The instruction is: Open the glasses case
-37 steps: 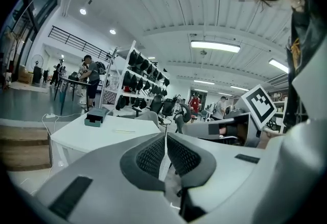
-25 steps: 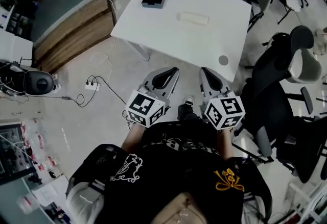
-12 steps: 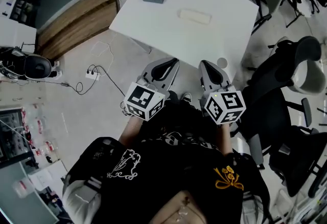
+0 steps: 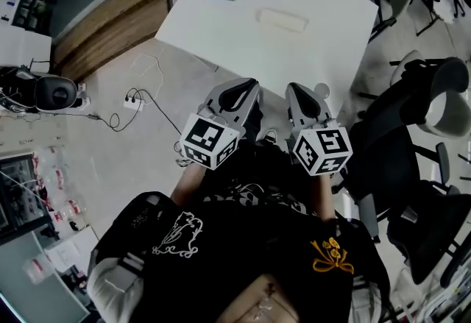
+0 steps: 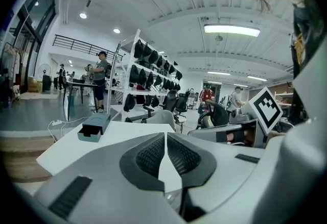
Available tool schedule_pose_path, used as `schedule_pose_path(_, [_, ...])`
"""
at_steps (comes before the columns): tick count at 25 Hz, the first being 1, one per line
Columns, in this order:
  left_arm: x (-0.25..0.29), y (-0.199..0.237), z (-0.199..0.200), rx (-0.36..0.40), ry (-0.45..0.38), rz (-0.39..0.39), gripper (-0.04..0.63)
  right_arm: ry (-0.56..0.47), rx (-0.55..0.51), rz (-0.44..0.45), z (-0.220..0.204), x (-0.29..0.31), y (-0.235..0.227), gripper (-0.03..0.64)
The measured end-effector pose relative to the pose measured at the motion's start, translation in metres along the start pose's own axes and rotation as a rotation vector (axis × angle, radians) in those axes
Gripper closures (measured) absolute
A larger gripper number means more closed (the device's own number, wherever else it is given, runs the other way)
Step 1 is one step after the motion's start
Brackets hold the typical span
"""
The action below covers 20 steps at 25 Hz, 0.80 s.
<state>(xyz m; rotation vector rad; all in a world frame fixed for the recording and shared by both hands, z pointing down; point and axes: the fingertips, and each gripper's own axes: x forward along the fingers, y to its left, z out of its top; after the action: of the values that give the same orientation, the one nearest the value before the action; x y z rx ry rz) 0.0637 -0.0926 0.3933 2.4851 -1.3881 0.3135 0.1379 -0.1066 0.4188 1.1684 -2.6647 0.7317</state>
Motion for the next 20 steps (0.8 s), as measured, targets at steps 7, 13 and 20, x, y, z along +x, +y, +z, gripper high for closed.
schedule_pose_path(7, [0.041,0.034,0.003,0.001,0.013,-0.038,0.566,0.021,-0.003,-0.061,0.006,0.042,-0.034,0.603])
schedule_pose_path(13, [0.075,0.084,0.012,0.003,0.028,-0.072,0.565,0.054,-0.088,-0.143,0.018,0.096,-0.063,0.603])
schedule_pose_path(20, [0.125,0.145,0.008,0.031,0.055,-0.103,0.565,0.108,-0.138,-0.224,0.023,0.146,-0.108,0.561])
